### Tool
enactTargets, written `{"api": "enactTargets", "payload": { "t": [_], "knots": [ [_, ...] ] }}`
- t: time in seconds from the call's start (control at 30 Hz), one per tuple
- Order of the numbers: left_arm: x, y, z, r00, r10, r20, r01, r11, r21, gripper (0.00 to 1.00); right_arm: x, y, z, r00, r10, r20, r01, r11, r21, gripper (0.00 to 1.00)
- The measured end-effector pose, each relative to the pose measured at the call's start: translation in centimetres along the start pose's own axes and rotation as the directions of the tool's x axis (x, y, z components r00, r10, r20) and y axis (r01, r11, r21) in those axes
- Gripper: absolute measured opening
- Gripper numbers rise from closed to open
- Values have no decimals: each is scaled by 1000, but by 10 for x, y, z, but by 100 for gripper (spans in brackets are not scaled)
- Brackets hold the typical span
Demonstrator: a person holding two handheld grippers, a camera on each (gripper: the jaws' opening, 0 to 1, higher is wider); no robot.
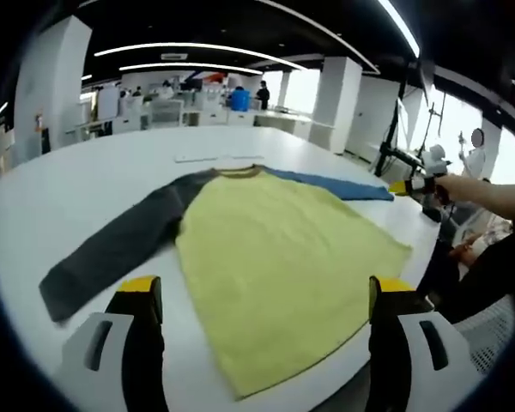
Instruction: Fold the garment on the visible template until the final outline fits inside the template.
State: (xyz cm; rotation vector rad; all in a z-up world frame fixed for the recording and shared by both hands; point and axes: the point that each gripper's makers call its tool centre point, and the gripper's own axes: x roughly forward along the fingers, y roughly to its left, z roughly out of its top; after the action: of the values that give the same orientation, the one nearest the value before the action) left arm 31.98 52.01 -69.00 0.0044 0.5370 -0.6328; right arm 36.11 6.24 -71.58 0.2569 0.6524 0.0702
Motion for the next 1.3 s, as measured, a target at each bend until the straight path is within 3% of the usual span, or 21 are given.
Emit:
{"api": "enactTargets", "payload": {
  "t": [0.13, 0.33, 0.53, 0.7, 0.93, 1.13, 1.3],
  "knots": [
    [1, -2, 2, 1000, -19, 16, 19, 1000, 13, 99, -3, -15, 11, 998, -48, 30, 46, 997, 61, 85],
    [0, 0, 1, 1000, -15, 10, 15, 1000, 22, 99, -2, -36, 8, 991, -131, -3, 131, 988, 83, 68],
    [-1, 1, 1, 1000, -6, 6, 6, 1000, 22, 97, -1, -47, 9, 985, -172, -18, 173, 982, 81, 48],
    [-2, 0, -3, 1000, -7, -7, 8, 1000, 23, 96, -2, -61, 6, 974, -224, -28, 225, 973, 57, 43],
    [-3, -1, -6, 1000, -5, -9, 5, 1000, 12, 95, 0, -75, -4, 963, -262, -57, 264, 964, 33, 23],
    [-7, 5, 0, 999, 37, 15, -38, 998, 49, 91, 0, -81, -11, 955, -286, -83, 287, 958, 2, 13],
    [-8, 7, 2, 999, 40, 16, -41, 997, 60, 91, 0, -85, -12, 949, -301, -94, 303, 953, 5, 11]
  ]
}}
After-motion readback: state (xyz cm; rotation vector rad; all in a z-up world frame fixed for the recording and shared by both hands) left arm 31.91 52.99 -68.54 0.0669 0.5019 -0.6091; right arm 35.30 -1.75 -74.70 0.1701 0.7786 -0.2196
